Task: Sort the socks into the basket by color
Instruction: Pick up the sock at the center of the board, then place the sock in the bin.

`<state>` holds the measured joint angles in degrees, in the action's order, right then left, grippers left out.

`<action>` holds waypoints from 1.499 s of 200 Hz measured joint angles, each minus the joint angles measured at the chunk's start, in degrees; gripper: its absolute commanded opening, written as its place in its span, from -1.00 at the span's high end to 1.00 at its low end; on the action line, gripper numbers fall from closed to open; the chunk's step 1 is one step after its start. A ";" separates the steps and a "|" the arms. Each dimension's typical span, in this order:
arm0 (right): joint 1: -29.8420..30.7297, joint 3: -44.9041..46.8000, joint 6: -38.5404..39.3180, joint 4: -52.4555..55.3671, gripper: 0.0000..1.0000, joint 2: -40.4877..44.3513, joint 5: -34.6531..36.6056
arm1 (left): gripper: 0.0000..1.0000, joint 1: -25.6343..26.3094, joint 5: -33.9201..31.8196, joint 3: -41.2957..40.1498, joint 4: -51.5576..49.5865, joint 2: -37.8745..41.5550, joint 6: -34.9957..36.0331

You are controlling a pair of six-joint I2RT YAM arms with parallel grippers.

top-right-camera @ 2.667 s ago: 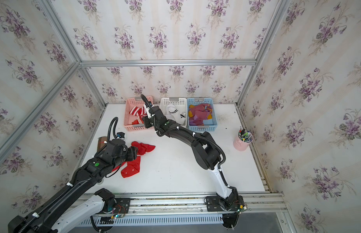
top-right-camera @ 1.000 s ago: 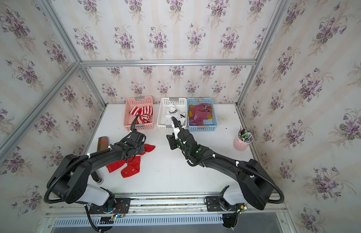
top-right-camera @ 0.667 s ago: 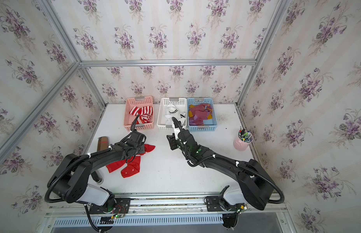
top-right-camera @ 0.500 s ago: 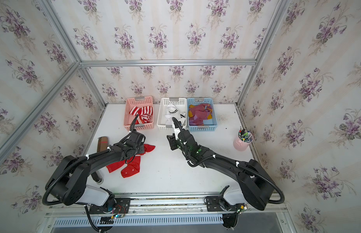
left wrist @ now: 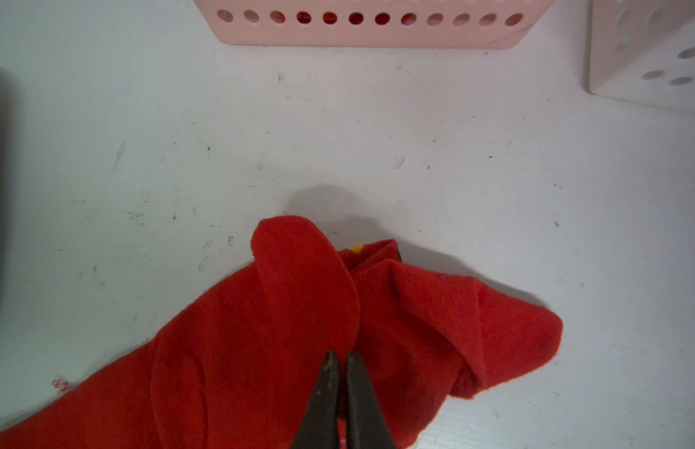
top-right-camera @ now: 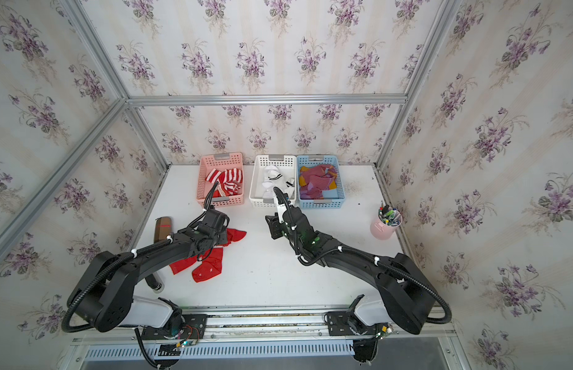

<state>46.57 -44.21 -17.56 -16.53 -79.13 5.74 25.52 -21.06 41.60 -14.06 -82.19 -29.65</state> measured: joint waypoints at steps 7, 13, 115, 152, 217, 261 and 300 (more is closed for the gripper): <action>0.00 0.11 0.00 -0.11 0.17 0.02 0.04 | 0.86 0.00 -0.02 0.00 -0.26 0.22 0.00; 0.00 0.17 0.00 -0.09 0.17 0.02 0.22 | 0.87 0.00 0.00 -0.02 -0.63 0.83 0.00; 0.00 2.25 0.04 -1.79 0.16 1.40 0.68 | 0.92 0.24 -0.31 4.22 -12.07 21.22 1.14; 0.00 3.34 0.17 -2.25 0.16 2.86 0.68 | 0.92 0.22 0.24 9.60 -15.30 22.84 3.04; -0.02 5.35 0.24 -2.45 0.15 6.73 0.87 | 0.92 0.07 4.61 23.69 -14.80 14.73 6.64; 0.00 6.60 0.22 -1.44 0.14 10.05 1.46 | 0.91 -1.09 7.32 37.20 -13.51 4.11 9.49; 0.00 8.37 0.13 0.61 0.13 13.77 3.02 | 0.92 -3.30 10.03 49.11 -13.49 -6.60 12.00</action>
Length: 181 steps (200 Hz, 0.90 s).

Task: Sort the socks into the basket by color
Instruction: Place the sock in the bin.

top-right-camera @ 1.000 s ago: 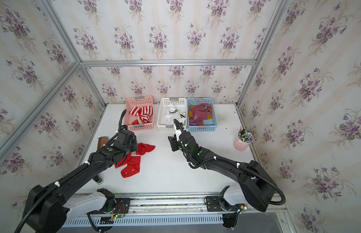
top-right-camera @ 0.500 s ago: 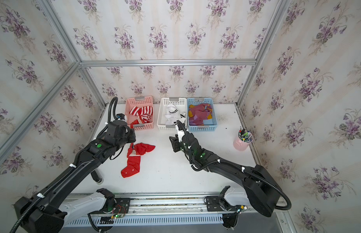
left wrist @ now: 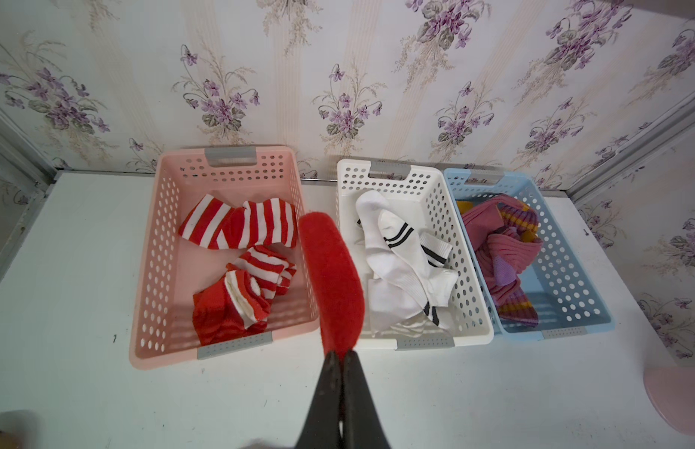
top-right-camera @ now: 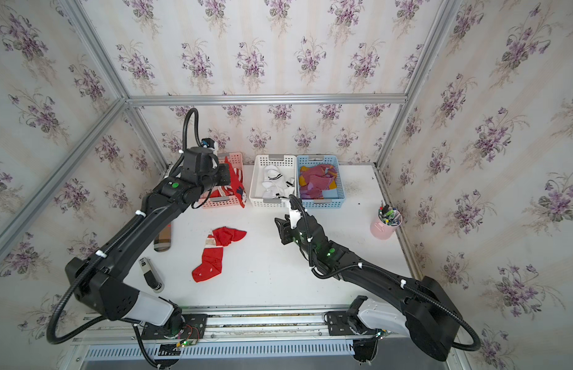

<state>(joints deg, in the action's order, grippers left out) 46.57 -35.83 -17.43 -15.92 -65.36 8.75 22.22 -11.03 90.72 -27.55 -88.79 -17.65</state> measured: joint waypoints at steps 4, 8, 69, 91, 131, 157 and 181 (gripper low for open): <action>0.00 0.17 -0.04 0.22 0.13 0.31 0.24 | 0.92 -0.55 0.57 1.09 0.04 -1.07 0.22; 0.00 0.31 -0.17 0.46 0.13 0.59 0.48 | 0.91 -0.96 1.01 2.01 0.09 -1.90 0.37; -0.02 1.73 -0.61 2.86 0.13 3.82 2.21 | 0.91 -8.17 10.38 17.20 0.59 -16.31 2.32; -0.02 2.14 -0.83 3.54 0.12 4.74 2.47 | 0.91 -10.32 13.79 22.47 -0.20 -22.18 3.98; -0.02 2.78 -1.22 4.33 0.12 5.42 3.48 | 0.91 -13.42 18.34 24.98 -1.22 -28.83 5.07; -0.02 2.62 -1.66 4.57 0.12 5.18 4.02 | 0.91 -14.80 18.80 26.64 -1.57 -31.50 5.11; -0.02 2.36 -1.68 4.59 0.12 4.55 4.15 | 0.92 -15.91 17.38 28.44 -2.40 -33.14 5.49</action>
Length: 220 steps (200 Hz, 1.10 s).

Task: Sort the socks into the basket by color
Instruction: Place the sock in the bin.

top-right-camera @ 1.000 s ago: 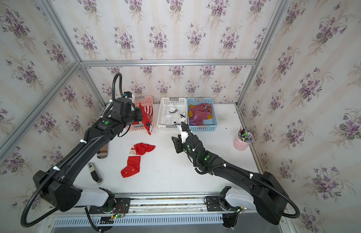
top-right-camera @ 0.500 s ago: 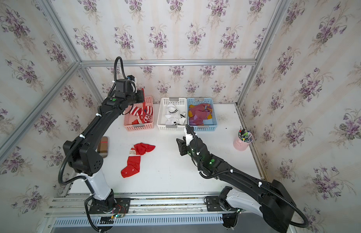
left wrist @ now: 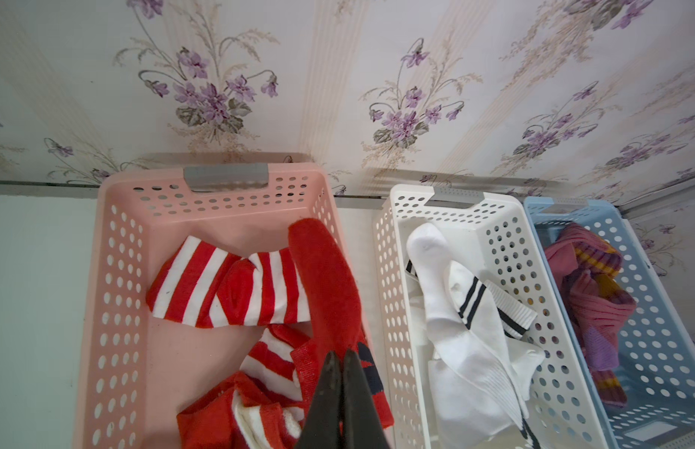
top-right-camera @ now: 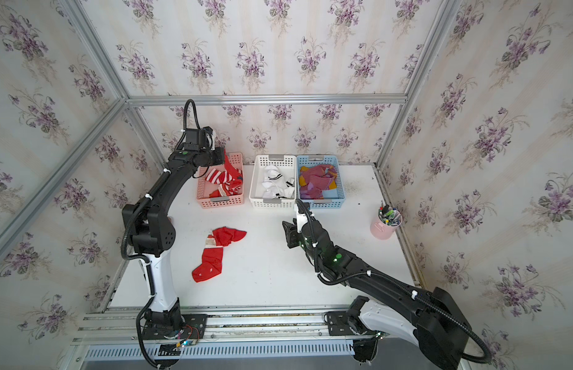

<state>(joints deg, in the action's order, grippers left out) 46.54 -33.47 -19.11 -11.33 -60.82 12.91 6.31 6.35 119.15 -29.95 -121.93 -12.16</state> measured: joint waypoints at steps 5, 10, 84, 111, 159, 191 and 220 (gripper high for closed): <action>0.00 -0.07 0.00 0.02 0.12 -0.15 0.07 | 0.92 -0.31 -0.50 0.35 -0.35 -0.26 0.04; 0.00 -0.17 0.00 0.00 0.12 -0.37 0.09 | 0.92 -0.57 -0.94 0.57 -0.52 -0.46 0.11; 0.02 -1.66 0.00 0.00 0.12 -3.34 0.11 | 0.91 -5.62 -2.62 2.80 -1.11 -5.51 1.16; 0.02 -2.01 0.00 -0.07 0.12 -4.42 0.11 | 0.91 -6.32 -1.33 4.74 -1.03 -8.31 1.51; 0.00 -3.15 0.00 -0.07 0.13 -7.02 0.09 | 0.84 -6.64 -0.74 6.47 -1.73 -12.11 1.73; 0.02 -3.26 0.00 -0.28 0.13 -7.61 0.09 | 0.73 -6.93 -1.79 6.67 -2.75 -12.87 1.53; 0.02 -3.37 0.00 -0.46 0.13 -7.85 0.02 | 0.30 -7.08 -2.95 6.51 -3.32 -13.33 1.14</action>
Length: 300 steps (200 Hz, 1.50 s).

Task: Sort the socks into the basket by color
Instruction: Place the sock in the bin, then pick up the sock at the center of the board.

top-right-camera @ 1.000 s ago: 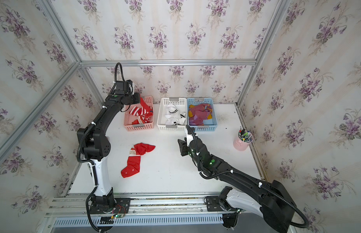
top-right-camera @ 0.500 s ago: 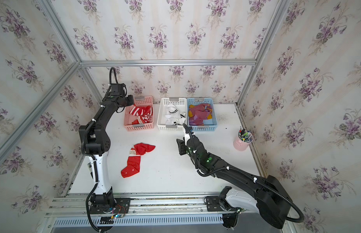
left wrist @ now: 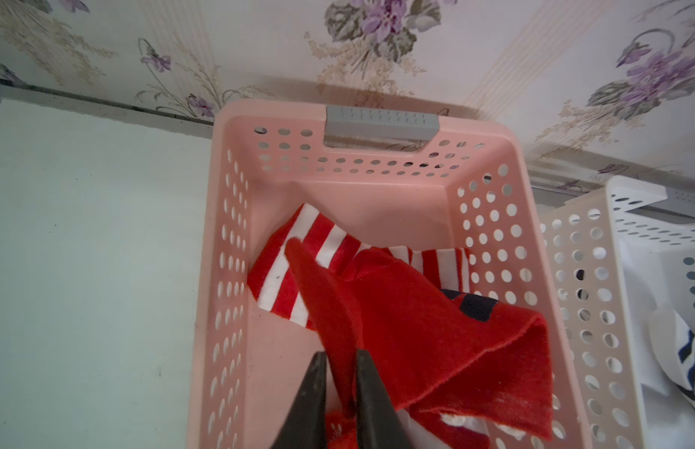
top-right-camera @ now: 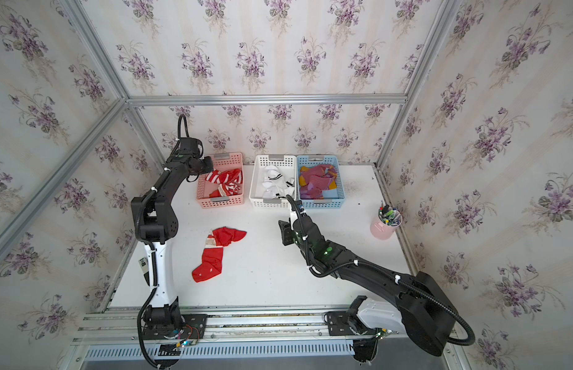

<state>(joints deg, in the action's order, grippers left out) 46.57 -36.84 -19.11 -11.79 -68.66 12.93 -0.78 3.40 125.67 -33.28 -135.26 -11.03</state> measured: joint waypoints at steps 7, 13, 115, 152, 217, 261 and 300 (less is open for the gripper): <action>-0.02 0.00 0.00 -0.02 0.13 0.00 -0.11 | 0.25 0.00 -0.22 -0.57 -0.04 0.20 -0.22; -0.02 0.00 0.00 0.00 0.13 0.00 -0.17 | 0.20 0.00 -0.20 -1.29 0.07 0.55 -0.33; 0.00 0.74 0.42 -0.83 0.10 1.18 -2.45 | 0.01 2.27 -0.96 -28.85 6.21 23.17 -6.88; -0.02 1.95 0.00 -2.60 0.09 1.57 -3.76 | -0.04 7.06 -2.82 -46.34 11.76 36.48 -9.25; 0.00 3.13 -0.85 -5.33 0.09 0.61 -8.02 | -0.08 17.55 -9.40 -70.69 17.79 54.90 -13.31; 0.00 3.43 -1.95 -7.74 0.11 -2.34 -10.34 | -0.08 19.71 -12.07 -80.26 18.91 62.53 -16.44; 0.02 3.10 -3.04 -10.01 0.12 -5.64 -12.66 | -0.08 20.68 -12.92 -84.78 19.12 64.11 -18.03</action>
<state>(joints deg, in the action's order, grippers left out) 46.59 -33.74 -22.15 -21.80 -74.30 0.27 19.90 -9.52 40.88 -14.15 -71.16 -29.06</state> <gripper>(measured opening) 0.446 0.540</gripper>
